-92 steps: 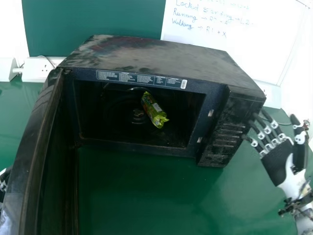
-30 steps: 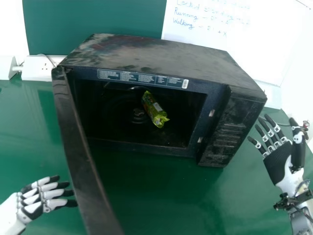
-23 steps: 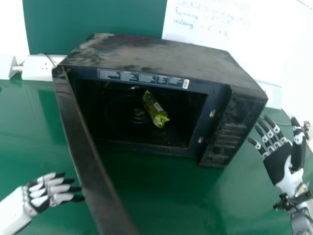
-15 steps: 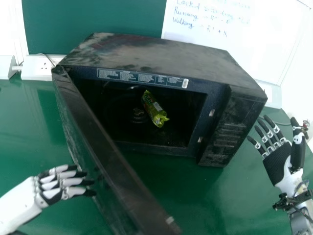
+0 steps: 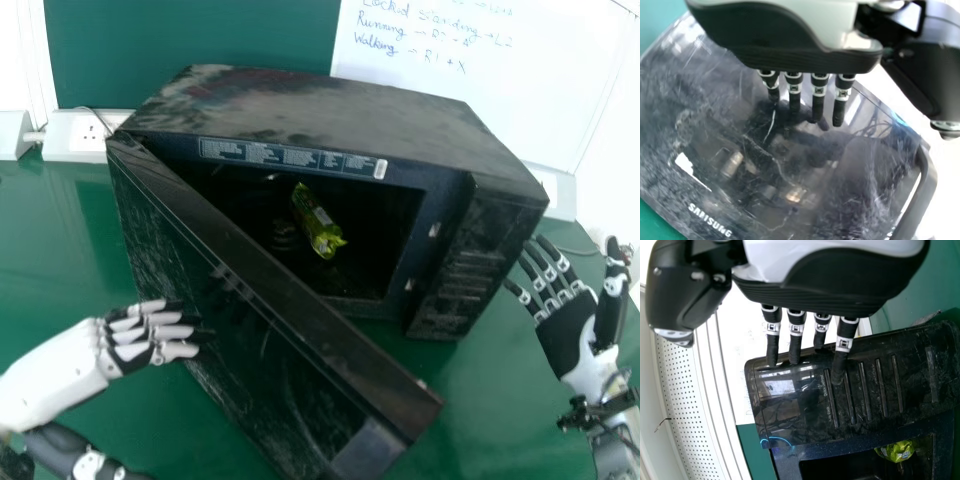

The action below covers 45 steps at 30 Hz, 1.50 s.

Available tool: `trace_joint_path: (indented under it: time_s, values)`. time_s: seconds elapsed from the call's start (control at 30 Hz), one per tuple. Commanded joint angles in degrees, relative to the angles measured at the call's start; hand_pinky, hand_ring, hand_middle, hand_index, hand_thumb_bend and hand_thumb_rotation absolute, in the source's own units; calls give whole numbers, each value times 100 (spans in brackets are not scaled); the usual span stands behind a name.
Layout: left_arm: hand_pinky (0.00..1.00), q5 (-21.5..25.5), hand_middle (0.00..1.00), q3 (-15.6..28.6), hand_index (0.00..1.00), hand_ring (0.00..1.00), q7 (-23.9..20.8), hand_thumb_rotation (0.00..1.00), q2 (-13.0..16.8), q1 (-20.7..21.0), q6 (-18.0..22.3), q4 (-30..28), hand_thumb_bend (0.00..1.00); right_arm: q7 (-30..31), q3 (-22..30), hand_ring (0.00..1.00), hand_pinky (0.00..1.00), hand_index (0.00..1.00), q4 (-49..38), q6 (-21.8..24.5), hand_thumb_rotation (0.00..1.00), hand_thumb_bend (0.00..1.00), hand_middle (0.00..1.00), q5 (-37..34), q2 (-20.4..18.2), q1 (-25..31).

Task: Put biscuit inside oven

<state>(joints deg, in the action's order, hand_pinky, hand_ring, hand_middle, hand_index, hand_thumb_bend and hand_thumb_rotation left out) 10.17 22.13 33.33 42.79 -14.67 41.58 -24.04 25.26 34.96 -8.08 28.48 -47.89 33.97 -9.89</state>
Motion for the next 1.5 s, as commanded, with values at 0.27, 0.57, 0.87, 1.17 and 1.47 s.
trace_joint_path:
  time_s: [0.27,0.57,0.87,1.17,1.47]
  values:
    - [95,134,91,-610,88,91,242,100,81,1188,-579,392,82,53,26,82,64,85,-24,-44,100,98,87,19,-35,29]
    - [94,178,89,-1210,86,89,667,100,114,1923,-686,1041,83,59,14,85,69,86,-17,-62,100,90,89,22,-34,8]
    - [91,50,88,-1759,86,88,949,100,-27,2847,-1109,1339,82,-62,38,88,74,89,-60,5,100,86,90,0,-34,29]
    - [92,-334,88,-2098,85,88,1001,100,-133,3533,-1145,1753,82,51,22,87,76,89,17,-56,100,86,89,20,-27,18]
    - [96,-656,89,-2437,86,90,1084,100,-269,4142,-1055,2265,83,49,1,90,80,91,17,-83,100,82,92,92,-33,31]
